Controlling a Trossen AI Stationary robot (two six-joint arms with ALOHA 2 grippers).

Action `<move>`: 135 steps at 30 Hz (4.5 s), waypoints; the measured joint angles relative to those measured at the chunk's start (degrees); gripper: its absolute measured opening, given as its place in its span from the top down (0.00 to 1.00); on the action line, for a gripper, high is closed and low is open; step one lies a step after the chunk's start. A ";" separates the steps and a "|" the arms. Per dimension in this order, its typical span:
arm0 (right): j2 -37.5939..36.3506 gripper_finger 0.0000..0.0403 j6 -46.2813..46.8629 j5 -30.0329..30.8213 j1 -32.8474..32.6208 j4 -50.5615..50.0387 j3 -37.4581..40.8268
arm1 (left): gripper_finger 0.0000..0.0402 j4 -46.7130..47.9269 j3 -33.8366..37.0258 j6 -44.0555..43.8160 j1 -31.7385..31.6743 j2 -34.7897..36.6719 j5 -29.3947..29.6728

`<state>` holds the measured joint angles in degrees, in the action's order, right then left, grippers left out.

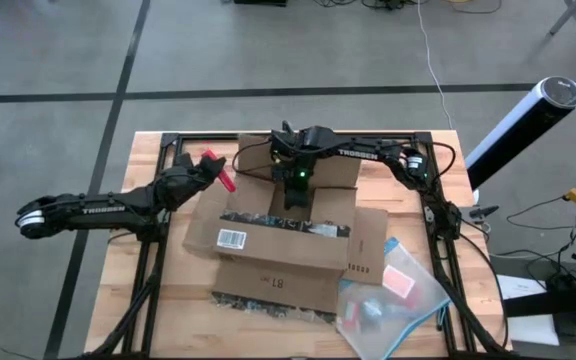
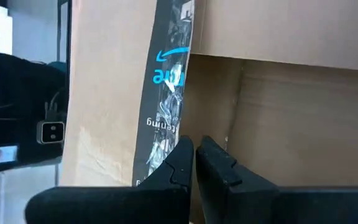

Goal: Unpack boxes
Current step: Break down the box using the red cutter

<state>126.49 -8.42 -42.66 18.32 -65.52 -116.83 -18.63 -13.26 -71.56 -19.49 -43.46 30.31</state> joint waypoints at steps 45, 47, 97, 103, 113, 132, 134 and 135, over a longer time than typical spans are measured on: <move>6.33 0.97 1.11 -14.41 -6.24 4.55 2.59 | 0.93 1.74 0.00 0.71 0.00 -1.88 -1.07; 6.33 0.99 1.28 -14.08 -6.03 4.55 2.59 | 0.93 1.13 0.00 0.71 0.00 -1.79 -1.36; 3.46 1.00 -2.31 -12.91 -0.38 -2.16 2.51 | 0.93 4.20 -0.11 15.08 -0.13 0.42 0.14; 3.38 1.00 -1.59 -10.39 0.27 -2.16 2.51 | 0.93 4.26 -0.09 15.02 -0.09 0.40 -5.51; 3.26 1.00 0.45 -4.93 4.25 -1.21 2.46 | 0.93 4.74 0.04 8.23 -0.15 0.42 -25.22; 3.49 1.00 5.22 3.55 8.43 4.48 2.48 | 0.93 6.23 0.04 3.05 0.00 0.38 -40.99; 3.49 1.00 5.02 3.01 8.32 4.91 2.45 | 0.93 6.21 0.03 3.09 0.03 0.30 -41.36; 3.49 1.00 4.87 2.93 8.31 5.08 2.28 | 0.93 6.24 0.04 3.14 0.04 0.28 -41.46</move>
<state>129.97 -3.55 -39.73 26.63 -60.44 -114.55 -12.39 -13.21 -68.42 -19.44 -43.18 -11.15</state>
